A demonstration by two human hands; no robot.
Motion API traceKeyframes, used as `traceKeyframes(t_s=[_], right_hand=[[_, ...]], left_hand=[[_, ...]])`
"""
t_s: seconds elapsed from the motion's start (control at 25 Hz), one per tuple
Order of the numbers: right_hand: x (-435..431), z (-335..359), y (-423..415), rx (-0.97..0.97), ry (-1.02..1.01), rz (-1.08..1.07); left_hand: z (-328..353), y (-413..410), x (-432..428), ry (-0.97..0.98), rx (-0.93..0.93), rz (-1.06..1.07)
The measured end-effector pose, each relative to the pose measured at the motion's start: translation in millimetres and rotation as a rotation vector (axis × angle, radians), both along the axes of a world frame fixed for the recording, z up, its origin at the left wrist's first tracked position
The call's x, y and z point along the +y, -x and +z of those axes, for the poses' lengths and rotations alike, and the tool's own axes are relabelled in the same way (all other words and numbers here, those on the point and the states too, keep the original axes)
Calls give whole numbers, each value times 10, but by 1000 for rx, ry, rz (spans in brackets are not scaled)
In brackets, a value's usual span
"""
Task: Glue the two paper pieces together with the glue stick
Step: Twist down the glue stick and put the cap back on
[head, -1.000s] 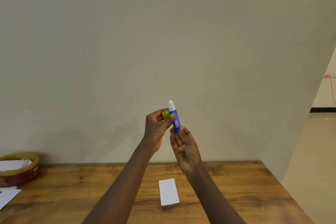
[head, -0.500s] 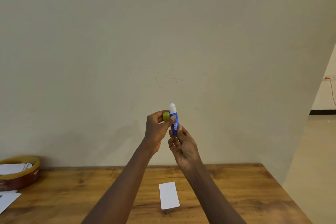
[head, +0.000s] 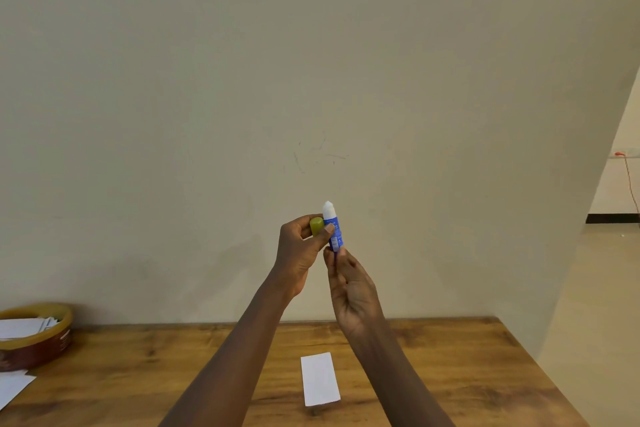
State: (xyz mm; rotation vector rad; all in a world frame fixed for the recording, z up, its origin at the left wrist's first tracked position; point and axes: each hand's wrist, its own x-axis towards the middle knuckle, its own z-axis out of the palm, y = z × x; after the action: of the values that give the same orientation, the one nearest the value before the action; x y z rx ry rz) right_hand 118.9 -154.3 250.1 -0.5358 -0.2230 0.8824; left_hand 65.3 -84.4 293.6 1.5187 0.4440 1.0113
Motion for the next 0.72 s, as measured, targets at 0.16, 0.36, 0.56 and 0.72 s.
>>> traceKeyframes(t_s=[0.16,0.36,0.56,0.72], right_hand=[[-97,63,-42,50,130,148],[-74,57,7,101,-30,71],[-126,87,-13,48,65,126],[-111,64,-4,103,1,127]], left_hand=[[13,43,14,-26,17,-27],[65,13,-31,-39,-3,-21],[78,53,-37,-30,-6,-50],[107,46,-49,-42,-18,-54]])
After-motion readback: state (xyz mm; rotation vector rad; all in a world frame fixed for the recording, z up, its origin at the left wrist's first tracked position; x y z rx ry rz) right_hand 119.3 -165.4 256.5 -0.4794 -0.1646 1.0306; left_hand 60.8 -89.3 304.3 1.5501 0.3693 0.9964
